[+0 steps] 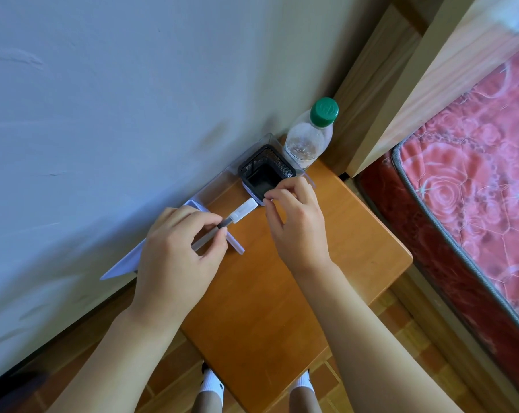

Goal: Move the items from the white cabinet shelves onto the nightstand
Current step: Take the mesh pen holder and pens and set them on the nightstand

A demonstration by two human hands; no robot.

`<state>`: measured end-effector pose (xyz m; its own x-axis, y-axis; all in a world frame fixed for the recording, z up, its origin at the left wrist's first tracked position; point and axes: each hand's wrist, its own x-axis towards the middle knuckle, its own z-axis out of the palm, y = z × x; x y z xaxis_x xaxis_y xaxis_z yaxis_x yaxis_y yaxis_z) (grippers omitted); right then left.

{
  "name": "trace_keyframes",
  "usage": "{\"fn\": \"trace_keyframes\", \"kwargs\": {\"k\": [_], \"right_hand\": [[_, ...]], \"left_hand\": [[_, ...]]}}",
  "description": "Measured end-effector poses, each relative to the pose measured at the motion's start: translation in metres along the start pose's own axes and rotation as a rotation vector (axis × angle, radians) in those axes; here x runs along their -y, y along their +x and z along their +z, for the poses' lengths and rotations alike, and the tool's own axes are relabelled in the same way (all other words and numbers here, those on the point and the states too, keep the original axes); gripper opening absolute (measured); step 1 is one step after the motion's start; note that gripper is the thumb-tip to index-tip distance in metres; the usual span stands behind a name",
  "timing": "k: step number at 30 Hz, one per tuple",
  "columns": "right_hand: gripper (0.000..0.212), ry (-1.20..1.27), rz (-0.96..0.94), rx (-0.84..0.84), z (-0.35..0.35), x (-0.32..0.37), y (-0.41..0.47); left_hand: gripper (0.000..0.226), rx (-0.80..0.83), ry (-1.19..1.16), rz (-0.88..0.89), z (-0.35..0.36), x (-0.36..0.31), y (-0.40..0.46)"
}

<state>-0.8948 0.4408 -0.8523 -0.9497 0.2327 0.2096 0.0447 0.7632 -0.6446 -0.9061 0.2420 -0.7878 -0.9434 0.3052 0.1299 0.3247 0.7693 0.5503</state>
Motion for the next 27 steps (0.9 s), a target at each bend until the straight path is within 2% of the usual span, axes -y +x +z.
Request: {"fn": "trace_keyframes", "kwargs": {"k": [6, 18, 27], "right_hand": [[0.014, 0.032, 0.020, -0.009, -0.005, 0.003, -0.001], [0.034, 0.393, 0.142, 0.025, -0.052, 0.039, -0.008], [0.023, 0.446, 0.277, -0.076, -0.058, 0.041, -0.003]], "left_hand": [[0.018, -0.013, -0.006, 0.012, 0.001, 0.001, 0.001], [0.011, -0.006, -0.013, 0.131, 0.008, -0.011, 0.026], [0.019, 0.009, -0.003, 0.171, 0.014, -0.019, 0.034]]}}
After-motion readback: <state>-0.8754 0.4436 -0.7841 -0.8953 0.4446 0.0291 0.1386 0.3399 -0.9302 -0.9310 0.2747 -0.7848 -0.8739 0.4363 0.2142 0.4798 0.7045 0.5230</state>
